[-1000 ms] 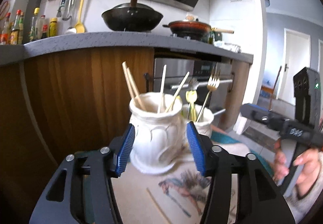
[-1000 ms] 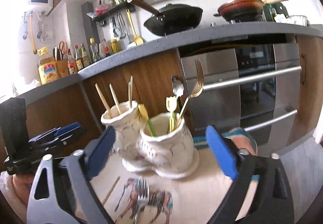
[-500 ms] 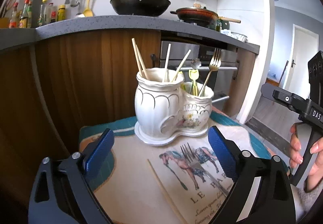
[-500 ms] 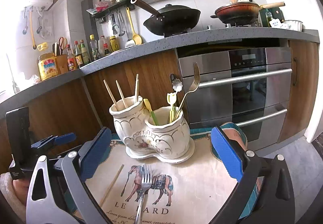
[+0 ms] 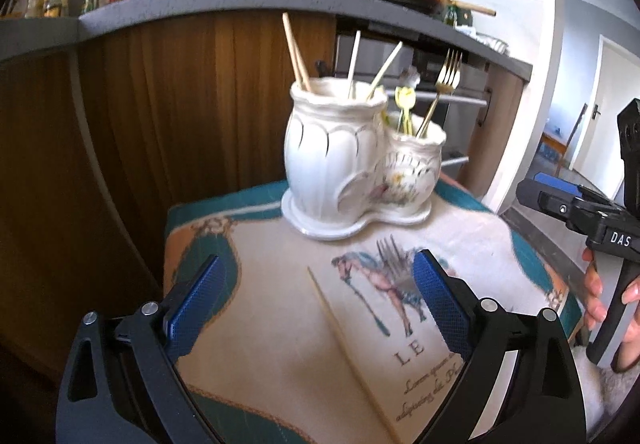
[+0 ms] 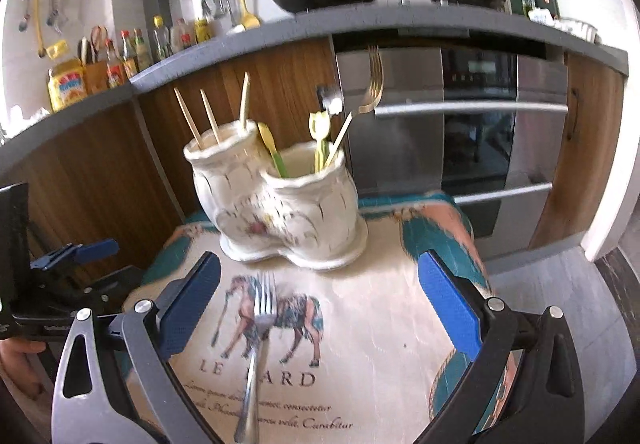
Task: Organize utensils
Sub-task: 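Withdraw both open tools back toward the last utensils, then grasp the last chopstick with the left tool while the right tool grasps a silver fork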
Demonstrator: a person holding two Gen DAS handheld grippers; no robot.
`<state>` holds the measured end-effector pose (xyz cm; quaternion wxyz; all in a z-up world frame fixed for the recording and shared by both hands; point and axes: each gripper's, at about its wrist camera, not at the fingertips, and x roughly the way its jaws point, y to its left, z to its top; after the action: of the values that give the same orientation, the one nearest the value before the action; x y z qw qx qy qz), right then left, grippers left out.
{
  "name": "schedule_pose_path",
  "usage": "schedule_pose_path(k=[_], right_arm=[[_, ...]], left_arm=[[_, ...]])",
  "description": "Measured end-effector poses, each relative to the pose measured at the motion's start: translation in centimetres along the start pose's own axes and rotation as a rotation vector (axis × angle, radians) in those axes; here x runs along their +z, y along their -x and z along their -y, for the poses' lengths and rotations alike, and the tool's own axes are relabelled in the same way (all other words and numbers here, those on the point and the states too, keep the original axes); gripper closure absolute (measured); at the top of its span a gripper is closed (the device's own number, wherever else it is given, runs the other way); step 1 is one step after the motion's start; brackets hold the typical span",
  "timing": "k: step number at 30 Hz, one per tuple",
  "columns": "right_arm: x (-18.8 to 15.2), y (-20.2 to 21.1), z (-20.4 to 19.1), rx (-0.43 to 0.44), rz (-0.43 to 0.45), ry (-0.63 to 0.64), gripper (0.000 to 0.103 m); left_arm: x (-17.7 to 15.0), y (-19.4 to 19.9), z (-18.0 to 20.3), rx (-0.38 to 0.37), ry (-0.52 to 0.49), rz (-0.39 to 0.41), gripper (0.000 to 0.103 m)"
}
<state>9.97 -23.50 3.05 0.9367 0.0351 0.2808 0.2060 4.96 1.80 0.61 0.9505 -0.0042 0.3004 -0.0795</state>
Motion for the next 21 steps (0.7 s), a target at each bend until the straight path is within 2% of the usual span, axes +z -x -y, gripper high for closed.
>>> schedule_pose_path(k=[8, 14, 16, 19, 20, 21], right_arm=[[-1.7, -2.2, 0.0, -0.017, -0.110, 0.040, 0.005], [-2.9, -4.0, -1.0, 0.004, -0.197, 0.090, 0.005], [-3.3, -4.6, -1.7, 0.017, -0.227, 0.128, 0.005], [-3.7, -5.0, -2.6, 0.033, -0.256, 0.173, 0.006], [-3.9, -5.3, -2.9, 0.046, -0.271, 0.190, 0.008], [-4.1, -5.5, -3.1, 0.055, -0.284, 0.202, 0.012]], left_arm=[[-1.9, -2.7, -0.4, 0.041, -0.012, -0.142, 0.009], [-3.3, -4.3, 0.3, 0.011, -0.049, -0.223, 0.011], [-3.6, -4.6, 0.8, -0.009, -0.070, -0.239, 0.015], [-4.1, -5.2, 1.3, -0.036, -0.116, -0.284, 0.037], [-4.2, -5.4, 1.5, -0.039, -0.132, -0.300, 0.049], [-4.4, -5.6, 1.6, -0.037, -0.146, -0.314, 0.053]])
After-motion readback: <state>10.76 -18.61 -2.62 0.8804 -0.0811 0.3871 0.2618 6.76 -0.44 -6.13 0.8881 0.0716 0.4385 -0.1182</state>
